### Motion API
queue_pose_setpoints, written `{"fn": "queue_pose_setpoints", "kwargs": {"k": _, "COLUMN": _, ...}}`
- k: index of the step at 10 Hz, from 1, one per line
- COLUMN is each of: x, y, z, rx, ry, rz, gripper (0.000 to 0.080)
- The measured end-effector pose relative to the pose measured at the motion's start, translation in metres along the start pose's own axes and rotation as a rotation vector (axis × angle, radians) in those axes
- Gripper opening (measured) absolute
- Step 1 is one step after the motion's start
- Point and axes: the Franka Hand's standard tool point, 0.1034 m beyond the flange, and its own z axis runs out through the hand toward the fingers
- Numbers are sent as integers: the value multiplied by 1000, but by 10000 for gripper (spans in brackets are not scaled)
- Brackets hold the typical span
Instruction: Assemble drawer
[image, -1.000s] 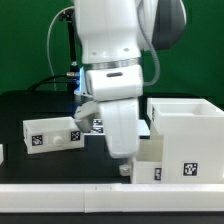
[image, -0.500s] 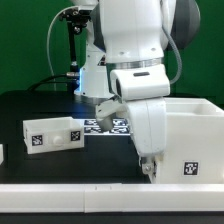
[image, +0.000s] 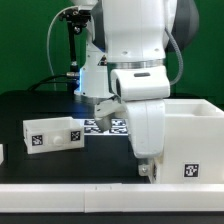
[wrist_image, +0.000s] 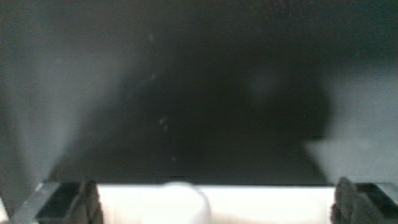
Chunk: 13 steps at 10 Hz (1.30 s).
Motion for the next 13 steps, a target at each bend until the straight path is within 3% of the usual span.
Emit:
{"fn": "queue_pose_setpoints", "kwargs": {"k": 2, "x": -23, "y": 2, "z": -8, "rx": 9, "ry": -11, "rz": 27, "gripper": 649}}
{"fn": "queue_pose_setpoints", "kwargs": {"k": 4, "x": -49, "y": -2, "z": -14, "rx": -11, "ry": -22, "rz": 72, "gripper": 649}}
{"fn": "queue_pose_setpoints", "kwargs": {"k": 5, "x": -55, "y": -2, "z": -16, "rx": -27, "ry": -23, "rz": 89, "gripper": 649}}
{"fn": "queue_pose_setpoints", "kwargs": {"k": 10, "x": -55, "y": -3, "z": -16, "rx": -27, "ry": -24, "rz": 76, "gripper": 649}}
{"fn": "queue_pose_setpoints", "kwargs": {"k": 11, "x": -60, "y": -5, "z": -24, "rx": -50, "ry": -30, "rz": 10, "gripper": 649}}
{"fn": "queue_pose_setpoints", "kwargs": {"k": 13, "x": -66, "y": -21, "z": -33, "rx": -42, "ry": -54, "rz": -143, "gripper": 649}}
